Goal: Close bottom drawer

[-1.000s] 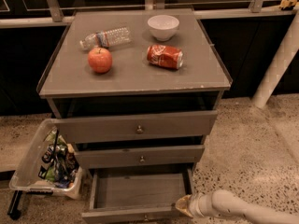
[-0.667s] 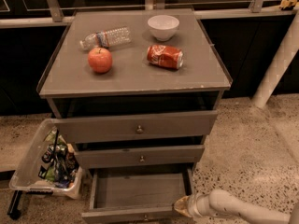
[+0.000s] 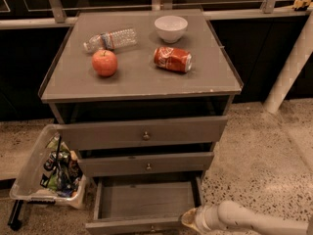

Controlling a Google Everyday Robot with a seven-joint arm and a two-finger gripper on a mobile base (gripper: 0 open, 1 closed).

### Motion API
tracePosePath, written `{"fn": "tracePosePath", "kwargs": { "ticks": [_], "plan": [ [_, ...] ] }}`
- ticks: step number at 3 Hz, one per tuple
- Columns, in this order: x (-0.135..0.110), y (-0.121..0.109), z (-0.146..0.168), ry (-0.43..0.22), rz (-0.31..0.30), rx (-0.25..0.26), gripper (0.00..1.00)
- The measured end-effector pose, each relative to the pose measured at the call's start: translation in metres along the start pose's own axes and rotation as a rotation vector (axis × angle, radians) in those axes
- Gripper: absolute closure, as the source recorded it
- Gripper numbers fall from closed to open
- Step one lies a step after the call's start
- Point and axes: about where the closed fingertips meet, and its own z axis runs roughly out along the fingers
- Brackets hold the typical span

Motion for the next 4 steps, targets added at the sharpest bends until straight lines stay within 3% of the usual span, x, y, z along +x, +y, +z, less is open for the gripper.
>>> {"fn": "tracePosePath", "kwargs": {
  "ticks": [1,2,4],
  "plan": [
    [-0.007,0.028,-0.002,0.001,-0.018,-0.042,1.00],
    [-0.007,0.029,-0.001,0.001,-0.017,-0.044,1.00],
    [0.030,0.030,0.031,0.034,-0.004,-0.057,1.00]
  ]
}}
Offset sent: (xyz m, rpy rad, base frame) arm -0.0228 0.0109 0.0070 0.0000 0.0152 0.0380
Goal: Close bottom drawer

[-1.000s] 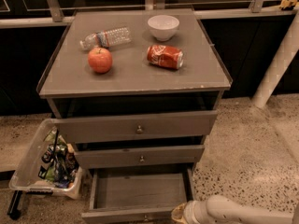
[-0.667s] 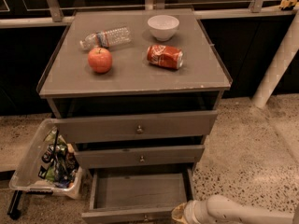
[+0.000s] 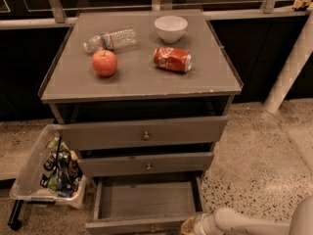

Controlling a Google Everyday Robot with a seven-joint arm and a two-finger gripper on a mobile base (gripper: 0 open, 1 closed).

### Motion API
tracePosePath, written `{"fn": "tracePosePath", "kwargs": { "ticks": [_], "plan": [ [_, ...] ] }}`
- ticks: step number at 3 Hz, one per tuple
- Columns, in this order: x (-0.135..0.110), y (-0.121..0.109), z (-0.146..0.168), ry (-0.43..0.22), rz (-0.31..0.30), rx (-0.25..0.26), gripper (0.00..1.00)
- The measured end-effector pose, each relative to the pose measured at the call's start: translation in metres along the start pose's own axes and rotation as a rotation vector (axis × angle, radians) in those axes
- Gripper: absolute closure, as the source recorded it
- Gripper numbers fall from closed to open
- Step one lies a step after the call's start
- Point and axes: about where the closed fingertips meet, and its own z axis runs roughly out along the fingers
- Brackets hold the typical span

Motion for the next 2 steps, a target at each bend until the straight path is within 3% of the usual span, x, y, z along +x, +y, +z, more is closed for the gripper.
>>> {"fn": "tracePosePath", "kwargs": {
  "ticks": [1,2],
  "plan": [
    [0.0095,-0.0088,0.0125,0.011,0.004,0.020,1.00],
    [0.0097,-0.0091,0.0129,0.011,0.004,0.021,0.82]
  ]
}}
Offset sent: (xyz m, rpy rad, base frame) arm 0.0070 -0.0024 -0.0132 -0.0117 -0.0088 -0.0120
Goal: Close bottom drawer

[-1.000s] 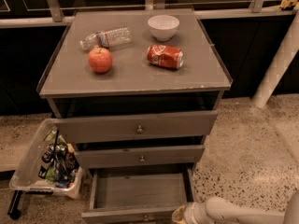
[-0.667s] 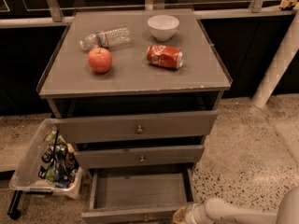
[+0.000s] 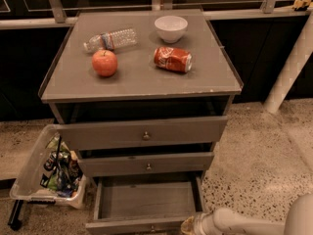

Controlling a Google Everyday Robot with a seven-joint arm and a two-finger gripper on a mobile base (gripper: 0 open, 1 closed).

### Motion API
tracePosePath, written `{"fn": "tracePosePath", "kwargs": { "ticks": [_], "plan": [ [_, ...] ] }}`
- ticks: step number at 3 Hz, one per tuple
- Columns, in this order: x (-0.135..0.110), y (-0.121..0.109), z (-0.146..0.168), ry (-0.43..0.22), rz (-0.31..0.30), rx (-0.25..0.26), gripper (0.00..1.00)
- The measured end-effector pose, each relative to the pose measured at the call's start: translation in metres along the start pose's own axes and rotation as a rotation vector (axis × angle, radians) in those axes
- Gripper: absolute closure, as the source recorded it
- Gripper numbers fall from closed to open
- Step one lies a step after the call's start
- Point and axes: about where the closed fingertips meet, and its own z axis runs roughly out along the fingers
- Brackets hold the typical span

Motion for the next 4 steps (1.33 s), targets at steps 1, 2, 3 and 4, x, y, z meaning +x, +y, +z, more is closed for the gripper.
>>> {"fn": "tracePosePath", "kwargs": {
  "ticks": [1,2,3,4],
  "plan": [
    [0.000,0.000,0.000,0.000,0.000,0.000,0.59],
    [0.000,0.000,0.000,0.000,0.000,0.000,0.35],
    [0.000,-0.011,0.011,-0.037,0.017,0.004,0.12],
    [-0.003,-0.014,0.019,-0.060,0.017,0.003,0.14]
  ]
}}
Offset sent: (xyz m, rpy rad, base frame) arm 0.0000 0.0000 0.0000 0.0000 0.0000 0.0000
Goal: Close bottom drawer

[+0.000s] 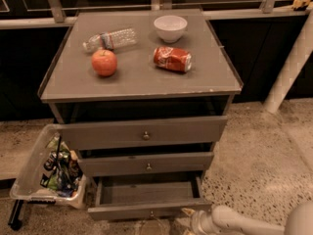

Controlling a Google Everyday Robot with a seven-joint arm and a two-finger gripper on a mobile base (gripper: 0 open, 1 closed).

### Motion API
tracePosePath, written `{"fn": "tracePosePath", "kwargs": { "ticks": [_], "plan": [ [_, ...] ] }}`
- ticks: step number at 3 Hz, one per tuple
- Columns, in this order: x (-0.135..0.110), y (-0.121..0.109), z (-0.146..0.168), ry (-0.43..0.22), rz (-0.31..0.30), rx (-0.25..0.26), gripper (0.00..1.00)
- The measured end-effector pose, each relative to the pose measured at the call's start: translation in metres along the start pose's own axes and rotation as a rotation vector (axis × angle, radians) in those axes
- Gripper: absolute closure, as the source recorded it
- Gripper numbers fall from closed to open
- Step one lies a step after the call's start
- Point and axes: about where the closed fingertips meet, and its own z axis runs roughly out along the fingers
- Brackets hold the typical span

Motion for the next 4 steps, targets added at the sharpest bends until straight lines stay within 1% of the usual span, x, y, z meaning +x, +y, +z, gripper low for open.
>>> {"fn": "tracePosePath", "kwargs": {
  "ticks": [1,2,3,4],
  "plan": [
    [-0.005,-0.024,0.010,-0.029,-0.006,0.016,0.37],
    [-0.026,-0.074,0.029,-0.088,-0.046,0.037,0.61],
    [-0.026,-0.074,0.028,-0.089,-0.048,0.040,0.84],
    [-0.037,-0.115,0.022,-0.069,-0.061,0.099,1.00]
  ]
}}
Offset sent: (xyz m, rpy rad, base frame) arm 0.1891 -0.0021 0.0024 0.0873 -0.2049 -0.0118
